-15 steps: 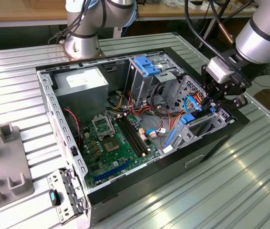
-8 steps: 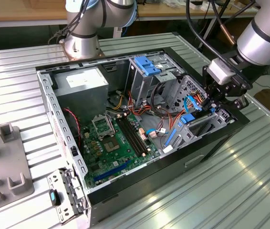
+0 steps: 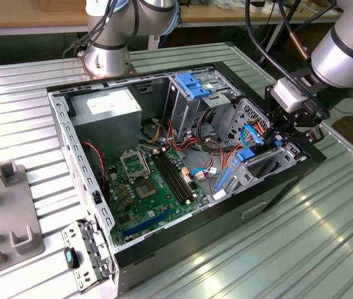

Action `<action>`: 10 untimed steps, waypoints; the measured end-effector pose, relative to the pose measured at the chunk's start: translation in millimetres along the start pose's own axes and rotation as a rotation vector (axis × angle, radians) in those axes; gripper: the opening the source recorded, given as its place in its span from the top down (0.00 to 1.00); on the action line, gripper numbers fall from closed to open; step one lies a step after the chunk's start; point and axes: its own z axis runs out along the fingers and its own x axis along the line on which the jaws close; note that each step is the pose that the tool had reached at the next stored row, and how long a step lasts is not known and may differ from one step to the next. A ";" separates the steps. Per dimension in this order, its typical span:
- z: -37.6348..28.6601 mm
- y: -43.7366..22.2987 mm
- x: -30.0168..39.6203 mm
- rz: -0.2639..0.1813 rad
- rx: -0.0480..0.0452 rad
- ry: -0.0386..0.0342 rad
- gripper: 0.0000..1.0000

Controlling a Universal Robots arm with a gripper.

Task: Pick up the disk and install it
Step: 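Insert the second disk wire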

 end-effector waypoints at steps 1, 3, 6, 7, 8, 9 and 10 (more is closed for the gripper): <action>0.6 0.1 2.6 0.001 0.0003 -0.0107 0.84; 0.7 0.2 4.4 0.002 0.0004 -0.0133 0.84; 1.6 0.3 6.1 0.003 0.0006 -0.0245 0.84; 2.2 0.5 6.2 0.005 0.0009 -0.0349 0.84; 2.5 0.5 6.3 0.005 0.0009 -0.0355 0.84; 2.9 0.6 6.6 0.005 0.0009 -0.0356 0.84; 3.0 0.6 6.8 0.006 0.0010 -0.0353 0.84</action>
